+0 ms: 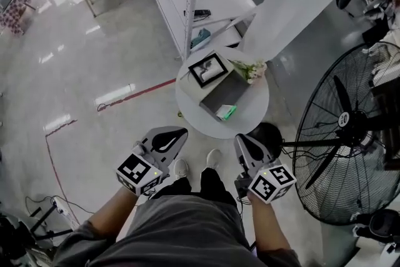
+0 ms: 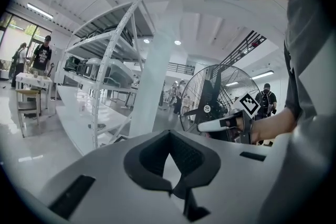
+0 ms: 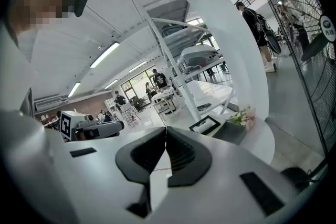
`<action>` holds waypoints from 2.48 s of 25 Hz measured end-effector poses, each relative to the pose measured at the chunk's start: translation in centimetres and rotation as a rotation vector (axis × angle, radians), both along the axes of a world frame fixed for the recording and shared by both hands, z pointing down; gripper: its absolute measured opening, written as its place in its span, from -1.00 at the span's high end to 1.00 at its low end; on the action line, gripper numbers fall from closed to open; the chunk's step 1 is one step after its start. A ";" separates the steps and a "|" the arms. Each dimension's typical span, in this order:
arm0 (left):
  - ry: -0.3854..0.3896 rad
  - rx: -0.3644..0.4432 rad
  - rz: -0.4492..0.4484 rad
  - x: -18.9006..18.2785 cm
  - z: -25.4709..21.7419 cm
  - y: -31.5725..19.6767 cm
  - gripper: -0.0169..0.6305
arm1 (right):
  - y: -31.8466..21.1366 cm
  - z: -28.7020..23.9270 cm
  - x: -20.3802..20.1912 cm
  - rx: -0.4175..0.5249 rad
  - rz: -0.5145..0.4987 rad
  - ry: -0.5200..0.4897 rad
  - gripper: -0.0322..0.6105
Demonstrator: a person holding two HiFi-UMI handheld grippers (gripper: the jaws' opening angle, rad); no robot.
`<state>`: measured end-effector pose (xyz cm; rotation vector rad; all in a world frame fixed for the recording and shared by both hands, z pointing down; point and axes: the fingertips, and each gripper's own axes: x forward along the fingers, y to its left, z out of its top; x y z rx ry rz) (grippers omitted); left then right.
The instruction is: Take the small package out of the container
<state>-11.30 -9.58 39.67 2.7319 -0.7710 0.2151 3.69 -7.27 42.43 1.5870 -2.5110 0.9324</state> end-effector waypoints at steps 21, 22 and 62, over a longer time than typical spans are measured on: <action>-0.106 -0.092 -0.019 9.8 8.8 -5.7 0.90 | -10.1 5.7 8.0 -0.095 -0.084 -0.043 0.83; -0.110 -0.095 -0.020 10.2 9.3 -5.9 0.90 | -10.3 6.1 8.3 -0.103 -0.088 -0.043 0.83; -0.495 -0.068 0.123 17.7 29.7 -6.4 0.33 | -10.2 19.4 14.2 -0.337 -0.069 -0.059 0.83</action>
